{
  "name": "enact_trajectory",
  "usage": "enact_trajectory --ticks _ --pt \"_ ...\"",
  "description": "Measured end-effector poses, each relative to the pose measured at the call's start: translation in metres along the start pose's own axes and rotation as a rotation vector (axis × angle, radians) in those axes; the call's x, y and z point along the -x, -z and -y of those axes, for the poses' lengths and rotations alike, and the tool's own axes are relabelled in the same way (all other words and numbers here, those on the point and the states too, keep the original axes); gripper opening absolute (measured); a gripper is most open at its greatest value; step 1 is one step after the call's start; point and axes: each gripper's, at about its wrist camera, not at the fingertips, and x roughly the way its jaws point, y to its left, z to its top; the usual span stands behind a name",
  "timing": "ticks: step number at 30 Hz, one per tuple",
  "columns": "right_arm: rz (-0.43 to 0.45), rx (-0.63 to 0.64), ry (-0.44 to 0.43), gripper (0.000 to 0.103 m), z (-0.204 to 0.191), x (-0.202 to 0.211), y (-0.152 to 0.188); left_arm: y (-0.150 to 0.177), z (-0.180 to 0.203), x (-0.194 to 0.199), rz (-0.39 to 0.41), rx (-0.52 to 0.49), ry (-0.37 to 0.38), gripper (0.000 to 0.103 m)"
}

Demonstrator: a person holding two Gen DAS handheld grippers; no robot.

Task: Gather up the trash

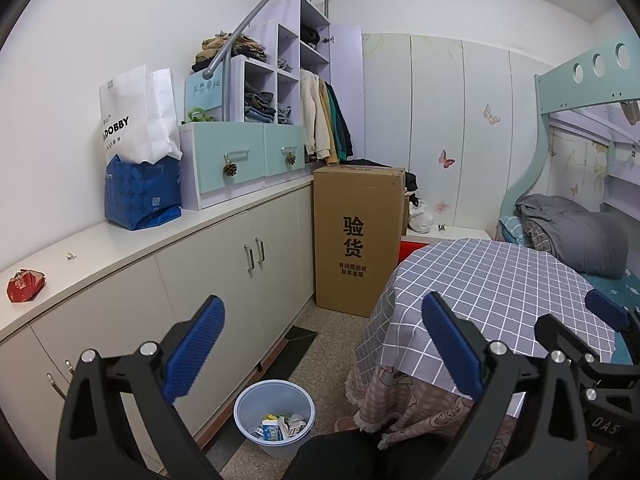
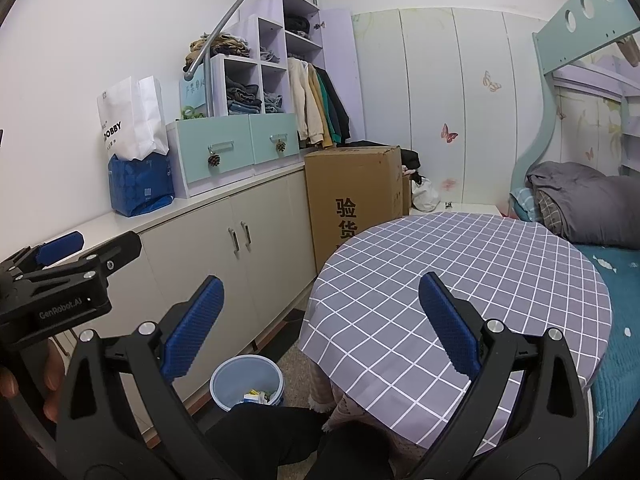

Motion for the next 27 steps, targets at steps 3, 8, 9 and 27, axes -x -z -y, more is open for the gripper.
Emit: enact_trajectory --ticks 3,8,9,27 --pt "-0.003 -0.001 -0.001 0.096 0.0015 0.0003 0.0018 0.0011 0.0002 0.0001 -0.001 -0.002 0.000 0.097" --pt "-0.007 -0.002 -0.002 0.096 0.0026 0.0004 0.0030 0.0022 0.0007 0.0004 -0.002 -0.002 0.000 0.097" --pt "-0.008 -0.003 -0.002 0.096 0.0027 0.0006 0.0040 0.0018 0.0008 0.0003 -0.002 -0.002 0.000 0.097" --pt "-0.018 -0.004 -0.006 0.096 0.0080 0.0002 0.0079 0.0036 0.0014 0.0003 -0.005 -0.005 -0.003 0.097"
